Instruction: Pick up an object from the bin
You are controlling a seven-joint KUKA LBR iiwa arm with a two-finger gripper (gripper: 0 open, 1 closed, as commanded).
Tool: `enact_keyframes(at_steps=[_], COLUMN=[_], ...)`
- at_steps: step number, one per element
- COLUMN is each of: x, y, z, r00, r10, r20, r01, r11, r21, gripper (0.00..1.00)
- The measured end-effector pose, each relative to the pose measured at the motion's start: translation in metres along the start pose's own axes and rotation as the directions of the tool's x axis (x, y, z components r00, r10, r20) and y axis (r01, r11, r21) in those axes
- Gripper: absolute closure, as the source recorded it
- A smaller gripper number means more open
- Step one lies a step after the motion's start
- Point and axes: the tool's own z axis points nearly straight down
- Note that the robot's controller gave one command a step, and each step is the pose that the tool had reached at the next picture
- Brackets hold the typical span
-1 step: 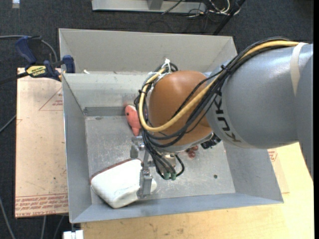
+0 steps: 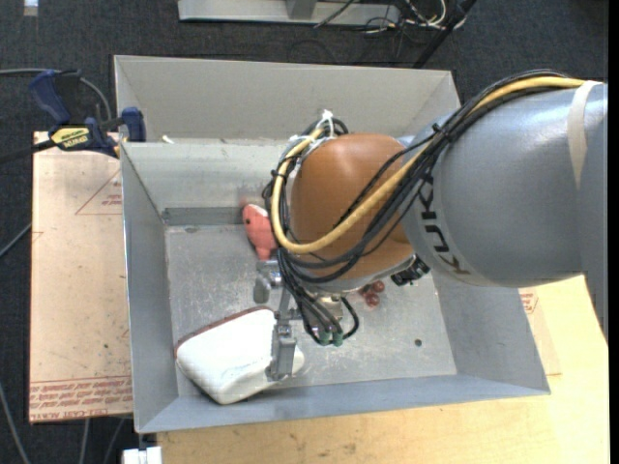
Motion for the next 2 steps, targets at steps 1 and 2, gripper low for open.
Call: enact_keyframes(at_steps=[1,2], x=[-0.009,-0.016], y=[0.002,0.025], z=[0.052,0.093], r00=[1.0,0.981], r10=[0.004,-0.192], r20=[0.003,-0.007], r01=[-0.004,0.192], r11=[1.0,0.981], r21=[-0.002,0.002], gripper=[0.0,0.0])
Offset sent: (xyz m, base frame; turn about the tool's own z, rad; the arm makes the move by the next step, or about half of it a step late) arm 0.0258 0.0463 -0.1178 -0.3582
